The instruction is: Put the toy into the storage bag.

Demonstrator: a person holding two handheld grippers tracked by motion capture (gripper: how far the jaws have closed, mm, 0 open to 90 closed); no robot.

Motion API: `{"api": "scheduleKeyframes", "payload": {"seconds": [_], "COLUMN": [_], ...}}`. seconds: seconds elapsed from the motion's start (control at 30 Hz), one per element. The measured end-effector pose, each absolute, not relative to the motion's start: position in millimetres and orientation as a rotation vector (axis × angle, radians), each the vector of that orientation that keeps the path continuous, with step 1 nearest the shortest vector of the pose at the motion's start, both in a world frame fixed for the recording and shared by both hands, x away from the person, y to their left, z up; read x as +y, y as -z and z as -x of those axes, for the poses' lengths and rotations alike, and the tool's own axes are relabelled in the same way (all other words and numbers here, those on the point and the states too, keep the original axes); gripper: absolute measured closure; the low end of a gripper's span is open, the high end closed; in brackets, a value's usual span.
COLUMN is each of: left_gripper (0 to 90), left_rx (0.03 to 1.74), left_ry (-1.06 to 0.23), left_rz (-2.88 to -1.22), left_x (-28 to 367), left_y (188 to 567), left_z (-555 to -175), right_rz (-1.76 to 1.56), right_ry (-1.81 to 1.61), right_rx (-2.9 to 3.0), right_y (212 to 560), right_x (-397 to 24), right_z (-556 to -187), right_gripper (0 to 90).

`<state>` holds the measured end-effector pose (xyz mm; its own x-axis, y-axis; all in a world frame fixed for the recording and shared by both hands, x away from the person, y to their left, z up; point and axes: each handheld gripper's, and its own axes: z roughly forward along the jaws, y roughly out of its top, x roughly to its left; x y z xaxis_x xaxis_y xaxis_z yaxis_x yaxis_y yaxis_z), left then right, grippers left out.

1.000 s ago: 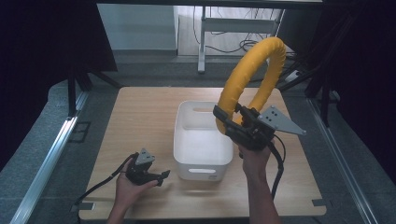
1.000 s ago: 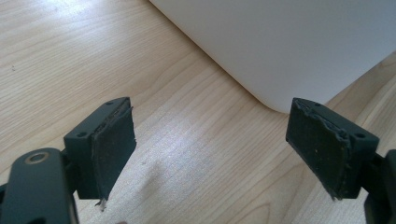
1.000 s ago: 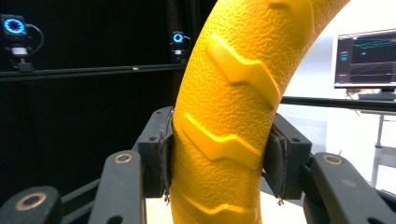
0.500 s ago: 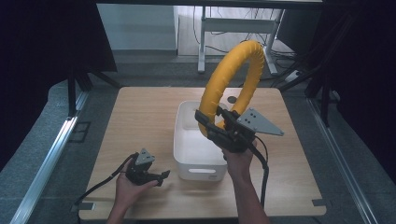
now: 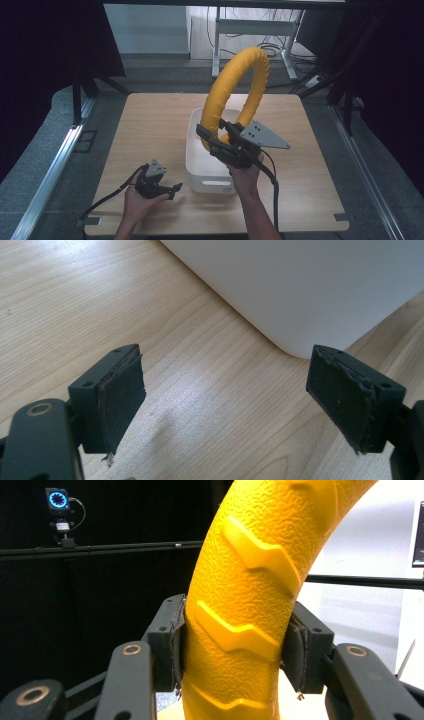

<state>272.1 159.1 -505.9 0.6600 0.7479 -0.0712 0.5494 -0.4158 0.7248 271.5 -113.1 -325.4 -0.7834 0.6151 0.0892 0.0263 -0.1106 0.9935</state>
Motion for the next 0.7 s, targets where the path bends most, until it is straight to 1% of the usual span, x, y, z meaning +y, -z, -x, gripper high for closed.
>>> {"api": "scheduleKeyframes", "payload": {"seconds": [0.7], "left_gripper": [15.9], "left_rx": [1.002], "left_ry": [-0.338], "left_rz": [-2.126], "left_x": [159], "left_y": [506], "left_z": [-272], "right_rz": [-0.694], "right_ry": [-1.953], "right_rx": [1.804], "right_y": [340], "right_x": [-96], "right_z": [-265], "right_gripper": [50.0]}}
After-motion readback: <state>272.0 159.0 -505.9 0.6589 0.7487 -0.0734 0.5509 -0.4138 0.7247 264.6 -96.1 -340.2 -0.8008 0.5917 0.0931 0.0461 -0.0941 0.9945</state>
